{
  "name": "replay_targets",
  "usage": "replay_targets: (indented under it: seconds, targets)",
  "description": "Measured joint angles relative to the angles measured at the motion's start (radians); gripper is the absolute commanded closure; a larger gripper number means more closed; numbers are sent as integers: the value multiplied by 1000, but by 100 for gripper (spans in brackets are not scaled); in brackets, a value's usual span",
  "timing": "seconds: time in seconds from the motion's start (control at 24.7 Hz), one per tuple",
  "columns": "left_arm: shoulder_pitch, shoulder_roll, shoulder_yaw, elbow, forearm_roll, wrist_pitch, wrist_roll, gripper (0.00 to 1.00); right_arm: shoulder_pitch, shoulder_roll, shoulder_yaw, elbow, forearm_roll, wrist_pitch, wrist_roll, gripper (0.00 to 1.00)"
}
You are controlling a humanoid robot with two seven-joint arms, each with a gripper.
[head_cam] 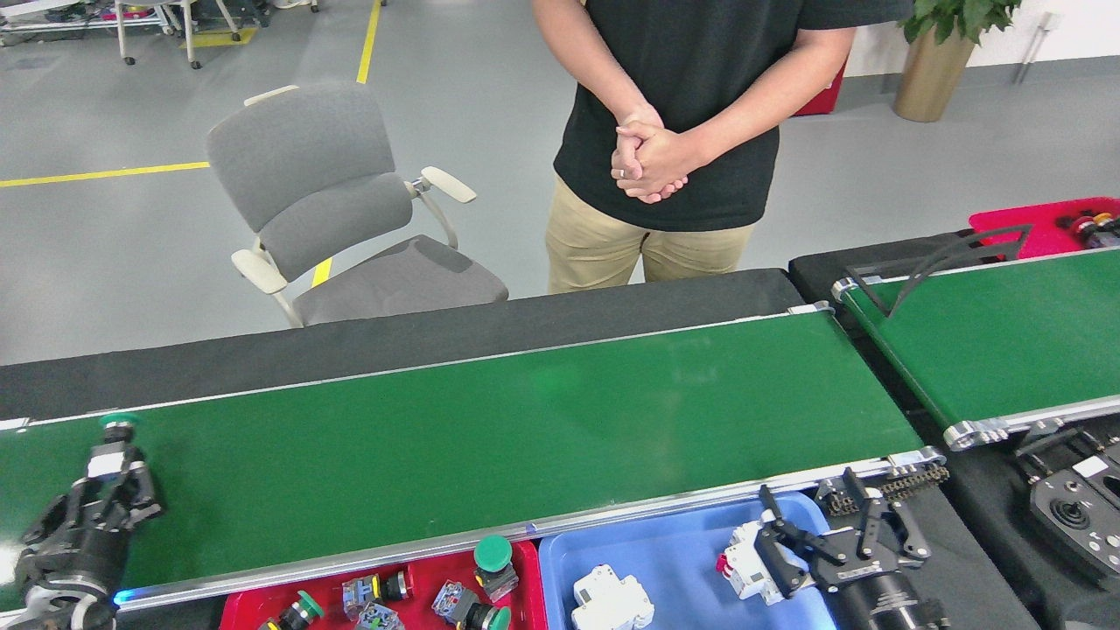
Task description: Pick switch part from conveyor to tray
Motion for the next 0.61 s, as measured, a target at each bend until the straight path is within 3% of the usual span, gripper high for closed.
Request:
replay_targets:
  seconds: [0.04,0.12,0.24,0.36,0.53,0.61]
  targets:
    - [81,-16,-4,-92,-1,-66,-4,61,5,0,-8,-2,-1,1,0,0]
    - [249,-47,-5,-247,-3,-171,-24,31,13,1,-14,-10,-1,1,-1,0]
    - [369,-111,-6,-348,-5,-239,-63,0,35,15,-15,-38,-1,3,-3,0]
    - [378,-186,-6,-378,-5,-261,-80,0,71,41,-15,-41,-1,5,-3,0]
    - [401,-239,40,-405,-5,-272,-87,0,76,41,-15,-41,-1,0,-4,0]
    - [407,-280,108,-407,-8,-216,-91,0,76,41,-15,-41,-1,0,-4,0]
